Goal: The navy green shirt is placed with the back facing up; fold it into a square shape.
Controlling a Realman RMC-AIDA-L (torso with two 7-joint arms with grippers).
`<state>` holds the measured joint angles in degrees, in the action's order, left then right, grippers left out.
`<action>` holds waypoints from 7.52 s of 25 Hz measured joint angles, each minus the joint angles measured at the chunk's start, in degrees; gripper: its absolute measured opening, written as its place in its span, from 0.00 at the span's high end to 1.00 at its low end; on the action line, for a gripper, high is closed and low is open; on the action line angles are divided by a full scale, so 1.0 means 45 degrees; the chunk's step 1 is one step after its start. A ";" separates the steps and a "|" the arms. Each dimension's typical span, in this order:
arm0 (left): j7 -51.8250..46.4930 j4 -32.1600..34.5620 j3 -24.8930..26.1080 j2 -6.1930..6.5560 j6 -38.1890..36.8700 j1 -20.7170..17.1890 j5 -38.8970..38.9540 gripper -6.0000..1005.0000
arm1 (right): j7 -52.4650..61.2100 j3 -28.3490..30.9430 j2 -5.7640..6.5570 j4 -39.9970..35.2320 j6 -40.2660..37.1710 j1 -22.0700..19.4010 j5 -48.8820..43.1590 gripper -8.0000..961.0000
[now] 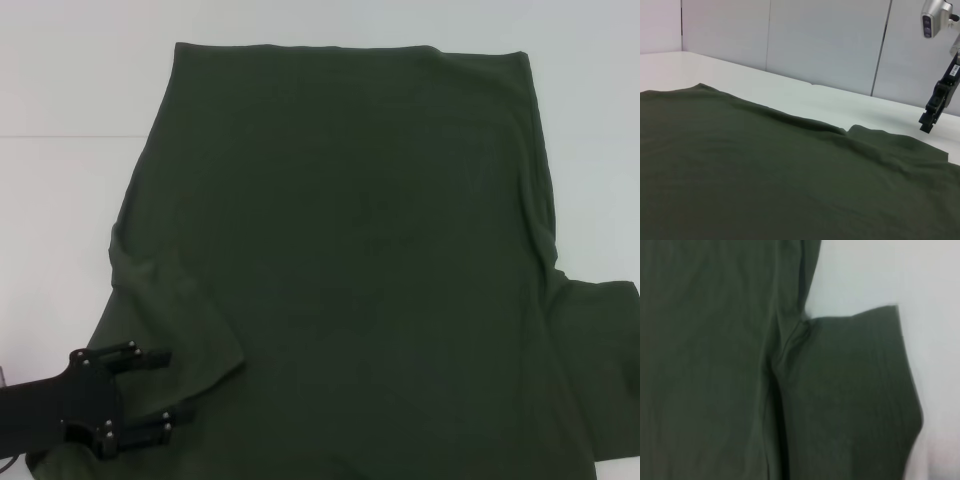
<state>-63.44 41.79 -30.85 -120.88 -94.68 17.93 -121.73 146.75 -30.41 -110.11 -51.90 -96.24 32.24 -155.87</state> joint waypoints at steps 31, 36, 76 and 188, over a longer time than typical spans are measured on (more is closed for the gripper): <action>-0.0004 0.0012 0.0020 -0.0026 0.0046 0.0035 0.0000 0.27 | -0.0022 -0.0664 -0.0258 0.1304 0.1546 0.0489 -0.0029 0.18; -0.0004 0.0012 0.0020 -0.0041 0.0053 0.0042 0.0000 0.27 | -0.0038 -0.0717 -0.0290 0.1568 0.1628 0.0659 -0.0029 0.18; -0.0004 0.0012 0.0079 -0.0010 0.0083 0.0105 0.0054 0.28 | -0.0718 -0.0172 0.0142 0.0522 0.1294 0.0459 0.1456 0.96; -1.7068 0.1222 0.0174 0.2268 -0.0391 0.1400 -0.5977 0.28 | -1.9367 -0.2149 -0.2111 0.4443 0.0442 -0.1578 0.7510 0.22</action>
<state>-140.24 47.29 -30.06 -110.67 -96.44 24.23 -148.62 59.60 -40.08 -119.61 -31.91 -94.25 25.14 -122.08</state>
